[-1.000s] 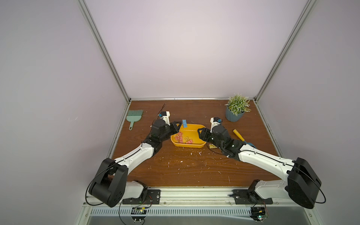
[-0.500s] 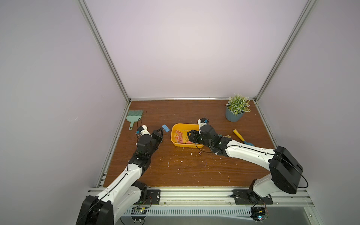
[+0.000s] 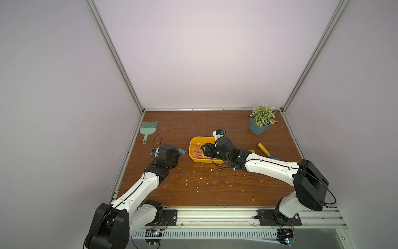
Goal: Take out the binder clips from the storage box
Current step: Place the binder clip at the center of the board.
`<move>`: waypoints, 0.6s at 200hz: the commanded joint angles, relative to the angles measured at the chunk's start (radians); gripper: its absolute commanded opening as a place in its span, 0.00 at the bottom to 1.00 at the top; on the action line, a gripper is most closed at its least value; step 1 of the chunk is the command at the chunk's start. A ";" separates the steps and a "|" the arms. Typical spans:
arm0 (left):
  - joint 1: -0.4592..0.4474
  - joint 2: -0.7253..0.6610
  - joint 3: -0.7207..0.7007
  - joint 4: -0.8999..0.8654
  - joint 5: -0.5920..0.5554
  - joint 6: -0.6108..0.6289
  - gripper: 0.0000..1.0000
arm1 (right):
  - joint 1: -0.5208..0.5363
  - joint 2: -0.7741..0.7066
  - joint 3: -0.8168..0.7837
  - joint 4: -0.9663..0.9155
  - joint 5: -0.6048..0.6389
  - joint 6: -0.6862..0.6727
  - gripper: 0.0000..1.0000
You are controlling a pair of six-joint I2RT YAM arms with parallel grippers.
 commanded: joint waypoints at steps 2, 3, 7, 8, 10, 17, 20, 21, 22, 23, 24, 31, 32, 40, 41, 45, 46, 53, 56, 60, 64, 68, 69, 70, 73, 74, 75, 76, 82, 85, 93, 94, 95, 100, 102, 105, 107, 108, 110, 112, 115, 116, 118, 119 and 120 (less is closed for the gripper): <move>-0.004 0.041 0.029 -0.040 0.019 -0.081 0.00 | 0.004 -0.002 0.045 -0.009 0.017 -0.002 0.59; -0.005 0.044 0.030 -0.040 0.019 -0.081 0.00 | 0.004 -0.004 0.045 -0.009 0.017 -0.001 0.59; -0.010 0.053 0.035 -0.037 0.016 -0.079 0.00 | 0.004 -0.004 0.045 -0.009 0.018 -0.003 0.59; -0.011 0.055 0.037 -0.037 0.015 -0.080 0.00 | 0.004 -0.004 0.045 -0.009 0.018 -0.003 0.59; -0.015 0.060 0.042 -0.039 0.013 -0.080 0.00 | 0.004 -0.003 0.045 -0.010 0.018 -0.003 0.59; -0.024 0.078 0.054 -0.044 0.003 -0.082 0.00 | 0.004 -0.005 0.045 -0.013 0.023 -0.002 0.59; -0.029 0.085 0.056 -0.046 -0.002 -0.084 0.00 | 0.004 -0.005 0.045 -0.014 0.023 -0.001 0.59; -0.030 0.086 0.059 -0.046 -0.003 -0.084 0.00 | 0.004 -0.006 0.045 -0.014 0.024 -0.002 0.59; -0.032 0.089 0.060 -0.046 -0.004 -0.084 0.00 | 0.004 -0.005 0.045 -0.014 0.024 -0.001 0.59; -0.033 0.092 0.061 -0.047 -0.006 -0.084 0.00 | 0.004 -0.006 0.045 -0.013 0.025 -0.001 0.59; -0.035 0.094 0.062 -0.048 -0.008 -0.084 0.00 | 0.005 -0.006 0.045 -0.014 0.025 -0.002 0.59; -0.042 0.106 0.066 -0.048 -0.021 -0.088 0.00 | 0.004 -0.008 0.044 -0.016 0.027 -0.003 0.59; -0.044 0.106 0.065 -0.049 -0.023 -0.089 0.00 | 0.004 -0.008 0.045 -0.016 0.027 -0.003 0.59; -0.054 0.114 0.059 -0.048 -0.045 -0.105 0.00 | 0.004 -0.010 0.046 -0.023 0.031 -0.004 0.59; -0.056 0.115 0.057 -0.049 -0.047 -0.110 0.00 | 0.004 -0.010 0.046 -0.023 0.031 -0.004 0.59; -0.062 0.118 0.052 -0.050 -0.059 -0.130 0.00 | 0.004 -0.011 0.045 -0.025 0.033 -0.004 0.59; -0.063 0.118 0.051 -0.051 -0.062 -0.135 0.00 | 0.004 -0.012 0.045 -0.025 0.034 -0.005 0.59; -0.068 0.121 0.035 -0.036 -0.073 -0.164 0.00 | 0.004 -0.013 0.042 -0.025 0.038 -0.006 0.59; -0.069 0.121 0.029 -0.027 -0.078 -0.171 0.00 | 0.004 -0.015 0.042 -0.027 0.040 -0.005 0.59; -0.073 0.124 0.022 -0.016 -0.083 -0.181 0.00 | 0.005 -0.015 0.042 -0.027 0.044 -0.006 0.59; -0.074 0.127 0.019 -0.012 -0.089 -0.193 0.00 | 0.003 -0.017 0.040 -0.029 0.045 -0.006 0.59; -0.076 0.129 0.017 -0.009 -0.094 -0.203 0.00 | 0.005 -0.017 0.040 -0.031 0.047 -0.006 0.59; -0.077 0.131 0.016 -0.008 -0.096 -0.205 0.00 | 0.005 -0.018 0.039 -0.031 0.048 -0.007 0.59; -0.077 0.132 0.015 -0.006 -0.097 -0.206 0.00 | 0.005 -0.018 0.039 -0.031 0.048 -0.007 0.59; -0.078 0.135 0.014 -0.002 -0.099 -0.210 0.00 | 0.004 -0.019 0.039 -0.031 0.049 -0.006 0.59; -0.078 0.137 0.014 -0.001 -0.100 -0.211 0.00 | 0.004 -0.019 0.039 -0.031 0.050 -0.005 0.59; -0.078 0.137 0.014 -0.001 -0.101 -0.213 0.00 | 0.004 -0.020 0.038 -0.031 0.050 -0.005 0.59; -0.078 0.138 0.015 -0.001 -0.101 -0.213 0.00 | 0.004 -0.020 0.037 -0.031 0.050 -0.006 0.59; -0.079 0.146 0.014 0.002 -0.103 -0.221 0.00 | 0.005 -0.022 0.034 -0.031 0.053 -0.007 0.59; -0.080 0.151 0.014 0.006 -0.103 -0.223 0.00 | 0.005 -0.022 0.034 -0.031 0.054 -0.008 0.59; -0.079 0.164 0.012 0.030 -0.102 -0.223 0.00 | 0.004 -0.023 0.029 -0.030 0.058 -0.006 0.59; -0.079 0.165 0.012 0.034 -0.101 -0.223 0.00 | 0.004 -0.023 0.028 -0.029 0.058 -0.006 0.59; -0.079 0.166 0.012 0.037 -0.101 -0.224 0.00 | 0.004 -0.023 0.028 -0.029 0.058 -0.006 0.59; -0.080 0.175 0.012 0.042 -0.098 -0.227 0.00 | 0.004 -0.023 0.026 -0.027 0.058 -0.005 0.59; -0.080 0.177 0.012 0.043 -0.098 -0.229 0.00 | 0.004 -0.023 0.025 -0.028 0.058 -0.005 0.59; -0.081 0.181 0.013 0.043 -0.100 -0.231 0.00 | 0.004 -0.024 0.025 -0.027 0.058 -0.004 0.59; -0.082 0.183 0.013 0.041 -0.103 -0.231 0.00 | 0.004 -0.024 0.025 -0.027 0.058 -0.003 0.59; -0.082 0.183 0.013 0.041 -0.103 -0.231 0.00 | 0.004 -0.024 0.025 -0.027 0.058 -0.003 0.59; -0.082 0.186 0.014 0.040 -0.105 -0.232 0.00 | 0.004 -0.023 0.025 -0.027 0.058 -0.004 0.59; -0.082 0.188 0.016 0.037 -0.109 -0.234 0.00 | 0.004 -0.023 0.023 -0.027 0.058 -0.003 0.59; -0.084 0.191 0.016 0.033 -0.111 -0.236 0.00 | 0.004 -0.024 0.023 -0.027 0.058 -0.004 0.59; -0.084 0.192 0.016 0.033 -0.112 -0.237 0.00 | 0.004 -0.024 0.023 -0.027 0.058 -0.003 0.59; -0.084 0.193 0.016 0.033 -0.114 -0.239 0.00 | 0.004 -0.023 0.023 -0.027 0.058 -0.004 0.59; -0.084 0.194 0.016 0.033 -0.115 -0.239 0.00 | 0.004 -0.023 0.023 -0.027 0.058 -0.004 0.59; -0.084 0.195 0.016 0.034 -0.116 -0.240 0.00 | 0.004 -0.023 0.023 -0.027 0.058 -0.004 0.59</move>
